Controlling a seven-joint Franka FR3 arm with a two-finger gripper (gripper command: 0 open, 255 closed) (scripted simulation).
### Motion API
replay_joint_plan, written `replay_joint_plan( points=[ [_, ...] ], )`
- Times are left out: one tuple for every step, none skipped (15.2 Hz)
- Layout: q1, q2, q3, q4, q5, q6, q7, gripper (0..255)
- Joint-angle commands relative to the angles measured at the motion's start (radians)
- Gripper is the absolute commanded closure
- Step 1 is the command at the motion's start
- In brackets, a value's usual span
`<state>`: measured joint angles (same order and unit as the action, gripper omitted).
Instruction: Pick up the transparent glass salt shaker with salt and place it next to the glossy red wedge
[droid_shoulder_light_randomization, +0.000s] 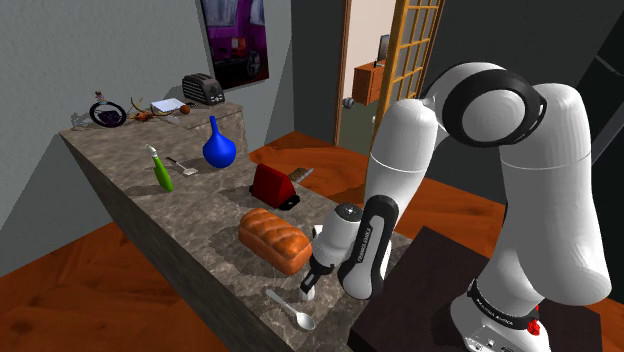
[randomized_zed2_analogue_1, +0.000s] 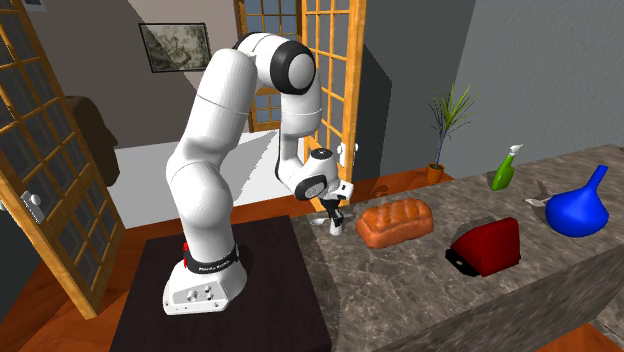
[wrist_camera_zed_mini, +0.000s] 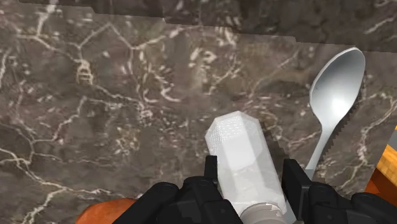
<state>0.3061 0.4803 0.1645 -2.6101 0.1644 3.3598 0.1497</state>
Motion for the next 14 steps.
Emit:
replay_joint_plan(
  points=[
    [0.000, 0.000, 0.000, 0.000, 0.000, 0.000, 0.000, 255],
    [0.000, 0.000, 0.000, 0.000, 0.000, 0.000, 0.000, 255],
    [0.000, 0.000, 0.000, 0.000, 0.000, 0.000, 0.000, 255],
    [0.000, 0.001, 0.000, 0.000, 0.000, 0.000, 0.000, 255],
    [0.000, -0.018, 0.001, -0.006, 0.001, -0.012, 0.001, 255],
    [0.000, -0.037, 0.002, -0.013, 0.002, -0.025, 0.002, 255],
    [-0.001, -0.056, 0.003, -0.019, 0.003, -0.037, 0.003, 255],
    [-0.001, -0.074, 0.004, -0.025, 0.005, -0.050, 0.004, 255],
    [-0.001, -0.093, 0.005, -0.030, 0.006, -0.063, 0.005, 255],
    [-0.002, -0.112, 0.006, -0.035, 0.007, -0.077, 0.006, 255],
    [-0.002, -0.131, 0.006, -0.041, 0.007, -0.090, 0.007, 255],
    [-0.002, -0.149, 0.007, -0.045, 0.008, -0.104, 0.008, 255],
    [-0.003, -0.168, 0.008, -0.050, 0.009, -0.118, 0.009, 255],
    [-0.003, -0.187, 0.009, -0.054, 0.010, -0.133, 0.010, 255]
  ],
)
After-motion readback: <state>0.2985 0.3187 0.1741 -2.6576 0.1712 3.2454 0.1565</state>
